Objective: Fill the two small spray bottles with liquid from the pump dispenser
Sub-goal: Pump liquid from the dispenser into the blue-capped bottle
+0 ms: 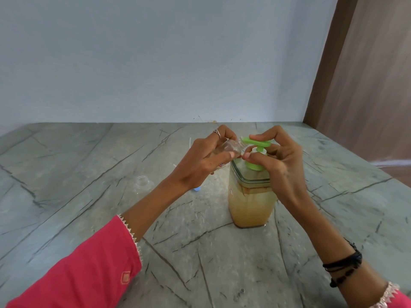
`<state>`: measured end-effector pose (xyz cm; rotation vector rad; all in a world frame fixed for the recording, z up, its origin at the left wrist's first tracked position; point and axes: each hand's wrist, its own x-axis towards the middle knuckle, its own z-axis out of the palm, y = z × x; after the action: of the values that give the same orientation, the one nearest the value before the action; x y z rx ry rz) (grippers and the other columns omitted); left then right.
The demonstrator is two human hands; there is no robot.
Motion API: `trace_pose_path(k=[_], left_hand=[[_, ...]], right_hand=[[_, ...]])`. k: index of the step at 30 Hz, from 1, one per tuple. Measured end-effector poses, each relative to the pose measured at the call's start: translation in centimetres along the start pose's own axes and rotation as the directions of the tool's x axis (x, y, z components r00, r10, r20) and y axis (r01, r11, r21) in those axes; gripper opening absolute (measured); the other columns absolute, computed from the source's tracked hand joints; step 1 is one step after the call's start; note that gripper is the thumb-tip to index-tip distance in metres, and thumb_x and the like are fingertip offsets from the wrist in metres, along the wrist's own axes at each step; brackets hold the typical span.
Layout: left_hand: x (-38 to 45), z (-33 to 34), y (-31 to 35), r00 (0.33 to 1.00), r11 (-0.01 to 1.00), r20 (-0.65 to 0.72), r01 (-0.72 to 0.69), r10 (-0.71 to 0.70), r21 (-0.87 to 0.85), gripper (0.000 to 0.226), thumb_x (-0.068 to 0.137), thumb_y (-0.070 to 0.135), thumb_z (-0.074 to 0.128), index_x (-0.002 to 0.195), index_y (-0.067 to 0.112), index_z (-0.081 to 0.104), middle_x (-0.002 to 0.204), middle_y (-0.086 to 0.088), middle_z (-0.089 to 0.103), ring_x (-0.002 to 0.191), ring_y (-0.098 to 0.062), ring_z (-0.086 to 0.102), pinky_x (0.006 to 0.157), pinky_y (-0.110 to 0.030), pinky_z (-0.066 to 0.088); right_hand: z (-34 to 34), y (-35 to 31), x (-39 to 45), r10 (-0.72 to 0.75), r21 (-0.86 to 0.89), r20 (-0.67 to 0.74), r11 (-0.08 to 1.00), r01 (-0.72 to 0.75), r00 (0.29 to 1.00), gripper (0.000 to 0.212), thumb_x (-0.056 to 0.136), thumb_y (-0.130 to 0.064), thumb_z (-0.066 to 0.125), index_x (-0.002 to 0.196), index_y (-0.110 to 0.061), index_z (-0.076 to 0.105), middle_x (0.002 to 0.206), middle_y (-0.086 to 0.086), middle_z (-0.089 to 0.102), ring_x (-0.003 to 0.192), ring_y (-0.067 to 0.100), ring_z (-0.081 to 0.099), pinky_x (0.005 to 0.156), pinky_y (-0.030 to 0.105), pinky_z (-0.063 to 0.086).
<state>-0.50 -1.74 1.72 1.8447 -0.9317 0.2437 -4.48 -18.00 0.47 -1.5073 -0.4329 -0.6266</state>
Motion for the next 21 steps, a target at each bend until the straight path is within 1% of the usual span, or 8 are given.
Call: trace_pose_path(k=[2,5,8,12,15,17,19,21], left_hand=[[0.0,0.0,-0.1,1.000,1.000,0.002,0.005,-0.005,-0.001,0.020,0.079,0.034,0.052,0.093,0.019,0.051,0.063,0.018,0.057,0.056,-0.003,0.046,0.054,-0.023,0.038],[-0.1,0.2,0.0,1.000,0.999,-0.004,0.025,-0.025,-0.028,0.029,0.074,0.042,0.049,0.093,0.020,0.052,0.064,0.014,0.055,0.058,-0.010,0.046,0.052,-0.028,0.038],[-0.1,0.2,0.1,0.999,0.997,-0.012,0.039,-0.040,-0.061,0.030,0.072,0.043,0.049,0.093,0.021,0.051,0.062,0.010,0.052,0.056,-0.013,0.044,0.049,-0.029,0.038],[-0.1,0.2,0.0,0.998,0.995,-0.024,0.052,-0.054,-0.082,0.037,0.072,0.042,0.050,0.097,0.014,0.052,0.070,-0.021,0.052,0.055,-0.022,0.044,0.043,-0.041,0.041],[-0.1,0.3,0.1,0.998,0.996,-0.034,0.054,-0.057,-0.076,0.040,0.072,0.042,0.050,0.099,0.013,0.052,0.070,-0.024,0.051,0.054,-0.023,0.044,0.043,-0.042,0.042],[-0.1,0.4,0.0,0.998,0.996,-0.035,0.049,-0.052,-0.072,0.040,0.073,0.042,0.050,0.099,0.011,0.051,0.072,-0.026,0.053,0.053,-0.030,0.045,0.042,-0.042,0.042],[-0.1,0.4,-0.1,0.998,0.997,-0.037,0.046,-0.049,-0.064,0.041,0.074,0.041,0.049,0.100,0.010,0.051,0.075,-0.025,0.056,0.056,-0.036,0.048,0.042,-0.041,0.042],[-0.1,0.4,0.0,0.998,0.997,-0.039,0.046,-0.048,-0.059,0.040,0.074,0.042,0.049,0.100,0.011,0.051,0.074,-0.021,0.056,0.055,-0.032,0.048,0.043,-0.039,0.043]], right_hand=[[0.0,0.0,0.1,0.007,0.010,0.000,1.000,-0.007,1.000,0.029,0.076,0.012,0.067,0.080,-0.015,0.059,0.080,0.002,0.074,0.068,0.017,0.071,0.057,0.023,0.053],[0.0,0.1,0.0,-0.011,0.016,0.005,1.000,0.011,1.000,0.028,0.076,0.009,0.069,0.086,-0.015,0.062,0.082,0.005,0.074,0.072,0.019,0.071,0.059,0.024,0.054],[0.0,0.4,-0.4,-0.040,0.015,0.021,0.999,0.040,0.999,0.029,0.077,-0.003,0.069,0.099,-0.020,0.062,0.091,0.006,0.074,0.082,0.020,0.072,0.066,0.024,0.055],[-0.2,0.7,-1.0,-0.086,-0.018,0.054,0.996,0.087,0.995,0.034,0.083,-0.007,0.063,0.113,-0.022,0.056,0.100,0.002,0.073,0.092,0.017,0.070,0.075,0.022,0.054],[-0.3,0.9,-1.2,-0.109,-0.080,0.086,0.990,0.116,0.990,0.041,0.083,-0.010,0.066,0.119,-0.026,0.051,0.104,-0.013,0.071,0.099,0.011,0.068,0.080,0.022,0.054],[-0.3,0.9,-1.2,-0.107,-0.105,0.086,0.988,0.115,0.991,0.047,0.079,-0.019,0.073,0.118,-0.033,0.050,0.102,-0.019,0.070,0.098,0.008,0.068,0.079,0.021,0.054],[-0.3,0.9,-1.2,-0.103,-0.107,0.071,0.988,0.110,0.992,0.048,0.076,-0.028,0.074,0.116,-0.036,0.051,0.099,-0.012,0.072,0.095,0.011,0.069,0.078,0.023,0.055],[-0.2,1.0,-1.2,-0.101,-0.093,0.047,0.990,0.106,0.994,0.043,0.077,-0.027,0.073,0.115,-0.035,0.053,0.098,-0.004,0.072,0.093,0.017,0.070,0.077,0.031,0.057]])
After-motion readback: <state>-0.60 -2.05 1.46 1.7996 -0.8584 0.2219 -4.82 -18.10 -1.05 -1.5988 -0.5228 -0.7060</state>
